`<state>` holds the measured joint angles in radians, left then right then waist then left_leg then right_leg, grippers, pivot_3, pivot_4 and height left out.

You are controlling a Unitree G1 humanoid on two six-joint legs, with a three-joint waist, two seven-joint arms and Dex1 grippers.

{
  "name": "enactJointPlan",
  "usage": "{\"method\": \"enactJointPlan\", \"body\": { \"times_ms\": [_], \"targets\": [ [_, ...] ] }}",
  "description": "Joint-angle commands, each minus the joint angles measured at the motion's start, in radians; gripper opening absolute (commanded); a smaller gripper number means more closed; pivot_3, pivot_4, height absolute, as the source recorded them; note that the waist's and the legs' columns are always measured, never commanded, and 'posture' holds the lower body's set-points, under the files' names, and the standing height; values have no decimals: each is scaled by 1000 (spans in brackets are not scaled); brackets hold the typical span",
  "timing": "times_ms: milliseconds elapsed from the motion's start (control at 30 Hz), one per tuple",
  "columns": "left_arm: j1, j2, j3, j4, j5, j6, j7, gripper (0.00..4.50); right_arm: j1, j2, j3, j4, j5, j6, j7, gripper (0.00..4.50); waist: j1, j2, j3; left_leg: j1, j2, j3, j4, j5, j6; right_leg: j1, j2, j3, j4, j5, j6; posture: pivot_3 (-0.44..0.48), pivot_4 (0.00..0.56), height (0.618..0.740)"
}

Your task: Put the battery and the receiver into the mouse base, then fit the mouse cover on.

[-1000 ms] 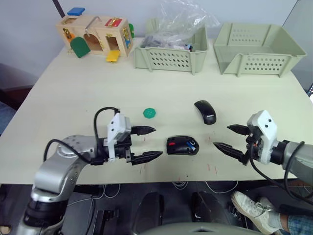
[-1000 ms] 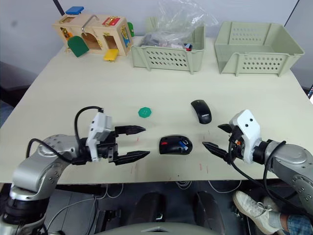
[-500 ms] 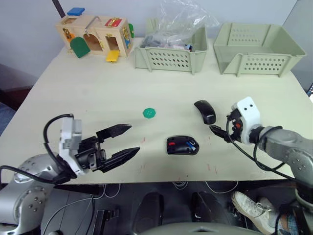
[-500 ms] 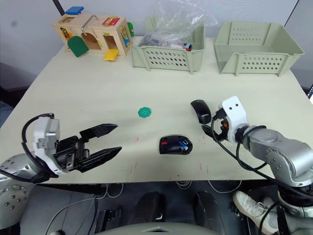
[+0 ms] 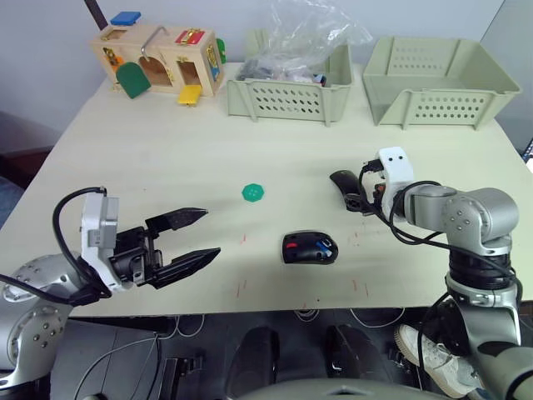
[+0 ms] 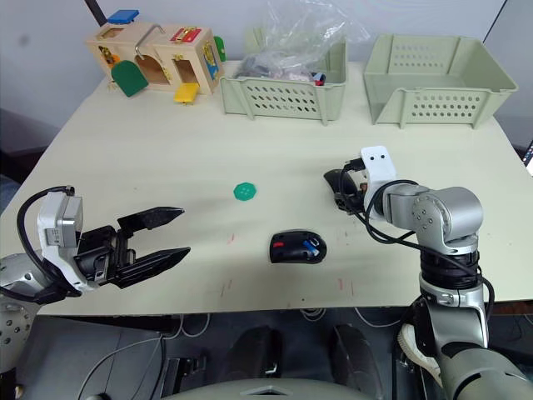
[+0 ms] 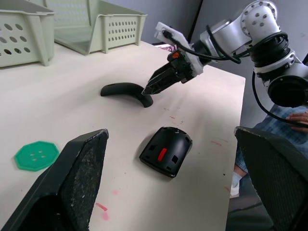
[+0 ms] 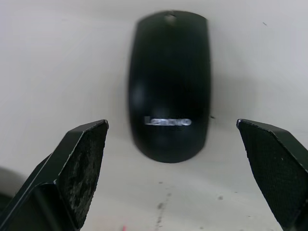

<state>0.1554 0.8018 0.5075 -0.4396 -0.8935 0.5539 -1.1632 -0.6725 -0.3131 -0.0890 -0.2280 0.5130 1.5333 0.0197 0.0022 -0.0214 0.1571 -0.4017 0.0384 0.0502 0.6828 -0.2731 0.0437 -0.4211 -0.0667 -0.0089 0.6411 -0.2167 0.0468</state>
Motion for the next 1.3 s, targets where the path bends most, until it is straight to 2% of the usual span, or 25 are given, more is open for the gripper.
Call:
{"method": "enactJointPlan", "body": {
  "times_ms": [33,567,1300],
  "targets": [
    [-3,14,14,-23,-8,-14,0,4469,-32,4,-11,3,-30,-27,13,4500,-7,1,0,0,0,0,0,0,0,0,0,0,0,0,0,0,150,740],
    [18,8,5,-61,-17,-8,23,4469,-48,64,10,57,-95,-94,76,4500,-19,2,1,0,0,0,-2,0,0,-1,0,0,0,0,0,0,150,740],
    [10,8,-22,-62,-16,-9,39,4469,35,93,48,34,-157,-209,118,4500,-19,7,4,0,0,0,-3,0,0,-2,0,0,0,0,0,0,150,740]
  ]
}}
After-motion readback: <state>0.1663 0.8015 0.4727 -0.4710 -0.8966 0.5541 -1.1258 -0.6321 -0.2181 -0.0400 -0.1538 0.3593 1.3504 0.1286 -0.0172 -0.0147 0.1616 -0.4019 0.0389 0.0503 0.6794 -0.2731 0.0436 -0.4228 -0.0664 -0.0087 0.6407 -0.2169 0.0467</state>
